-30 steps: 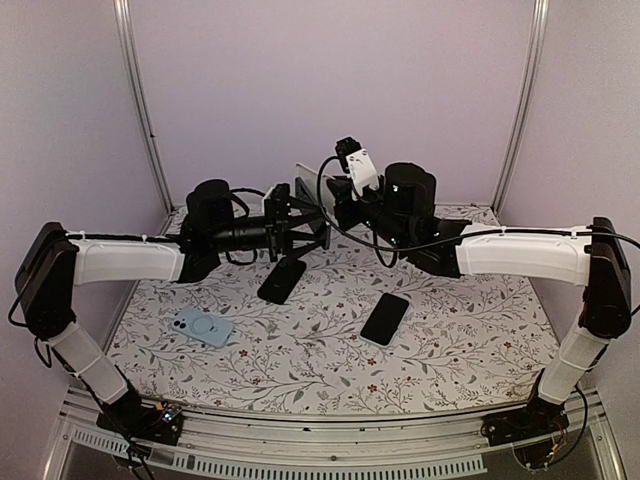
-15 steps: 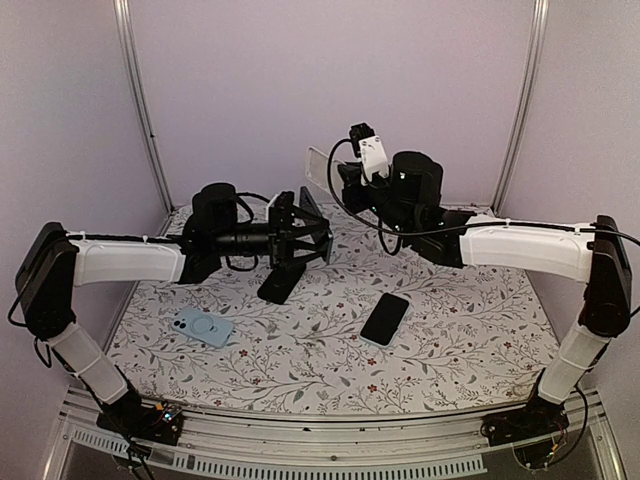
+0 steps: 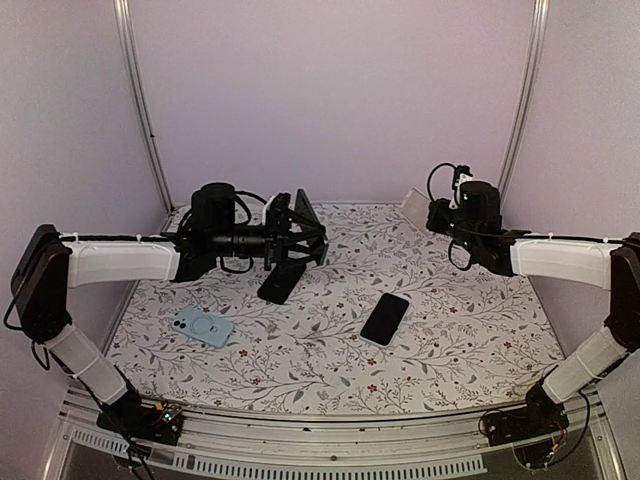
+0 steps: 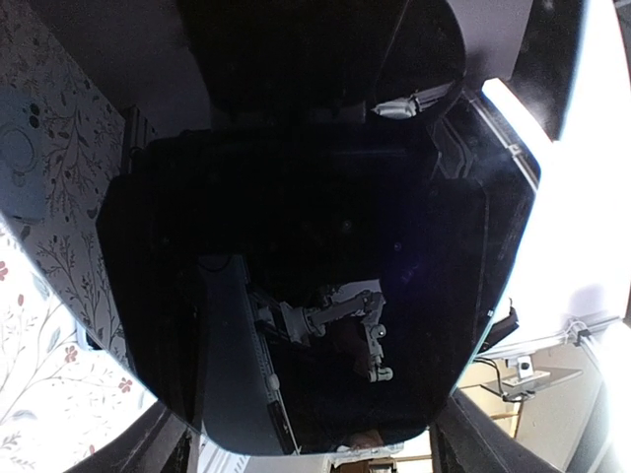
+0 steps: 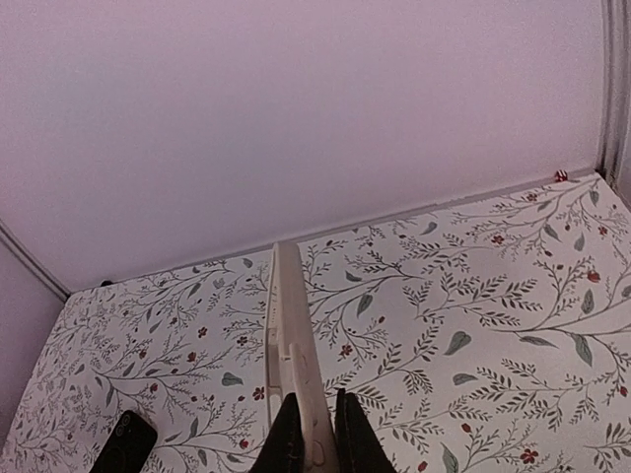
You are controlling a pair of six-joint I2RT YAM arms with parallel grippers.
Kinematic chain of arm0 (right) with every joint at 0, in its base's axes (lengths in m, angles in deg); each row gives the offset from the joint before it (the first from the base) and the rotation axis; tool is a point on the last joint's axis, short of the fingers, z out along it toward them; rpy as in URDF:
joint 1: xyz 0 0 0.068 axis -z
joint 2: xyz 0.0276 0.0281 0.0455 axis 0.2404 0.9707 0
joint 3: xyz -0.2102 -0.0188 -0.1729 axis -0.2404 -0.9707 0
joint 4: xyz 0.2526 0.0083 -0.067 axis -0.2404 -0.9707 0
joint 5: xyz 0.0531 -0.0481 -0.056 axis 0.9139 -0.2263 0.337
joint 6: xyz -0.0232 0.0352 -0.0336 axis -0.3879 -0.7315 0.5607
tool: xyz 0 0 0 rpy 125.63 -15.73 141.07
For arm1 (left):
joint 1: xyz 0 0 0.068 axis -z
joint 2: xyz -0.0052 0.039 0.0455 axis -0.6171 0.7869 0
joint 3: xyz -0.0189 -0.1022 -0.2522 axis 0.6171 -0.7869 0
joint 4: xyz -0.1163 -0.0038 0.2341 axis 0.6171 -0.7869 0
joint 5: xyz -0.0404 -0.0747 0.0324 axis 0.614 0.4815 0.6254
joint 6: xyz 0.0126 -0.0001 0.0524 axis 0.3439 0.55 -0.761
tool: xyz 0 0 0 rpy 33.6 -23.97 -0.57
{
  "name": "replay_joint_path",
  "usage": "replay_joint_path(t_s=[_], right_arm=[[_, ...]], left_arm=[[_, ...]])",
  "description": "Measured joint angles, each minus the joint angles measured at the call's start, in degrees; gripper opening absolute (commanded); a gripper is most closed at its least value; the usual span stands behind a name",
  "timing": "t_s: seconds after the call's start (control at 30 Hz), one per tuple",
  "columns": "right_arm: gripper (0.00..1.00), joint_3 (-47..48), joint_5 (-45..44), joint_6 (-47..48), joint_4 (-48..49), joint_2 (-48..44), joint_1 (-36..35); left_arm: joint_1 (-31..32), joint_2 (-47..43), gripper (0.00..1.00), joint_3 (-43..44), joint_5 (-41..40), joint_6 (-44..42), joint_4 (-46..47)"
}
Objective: Take the phone out of the phone case
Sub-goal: Place the phone case at the corner of the board.
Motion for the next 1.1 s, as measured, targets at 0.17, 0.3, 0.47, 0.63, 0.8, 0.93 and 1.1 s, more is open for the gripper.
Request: replay_joint_path(t_s=[0.17,0.3,0.47,0.63,0.8,0.93,1.1], right_arm=[[0.05,-7.43,2.8,-10.45,-0.04,-1.31,7.45],[0.06,-12.98,6.47,-17.86,1.03,-1.36,12.85],[0.11,-17.16,9.81,-24.72,3.3,-0.76,17.14],[0.25,-18.84,11.72,-29.62,5.97,0.33,17.97],[0.35,-20.87,12.52,-32.87,6.97,0.59,18.1],[0.48,-22.14,12.98,-34.36,7.63,0.57,18.1],[0.66,-24.39,13.33,-34.4,6.8,-0.68,18.1]], left_arm=[[-0.04,0.0,0.31,0.0,0.02,-0.66,-0.35],[-0.07,0.0,0.31,0.0,0.04,-0.96,-0.37],[-0.07,-0.02,0.31,0.0,0.07,-1.22,-0.37],[-0.13,-0.11,0.31,0.0,0.22,-1.22,-0.37],[-0.44,-0.44,0.31,0.0,0.24,-1.22,-0.39],[-0.76,-1.05,0.31,0.0,0.24,-1.22,-0.39],[-0.9,-1.18,0.31,-0.04,0.22,-1.22,-0.37]])
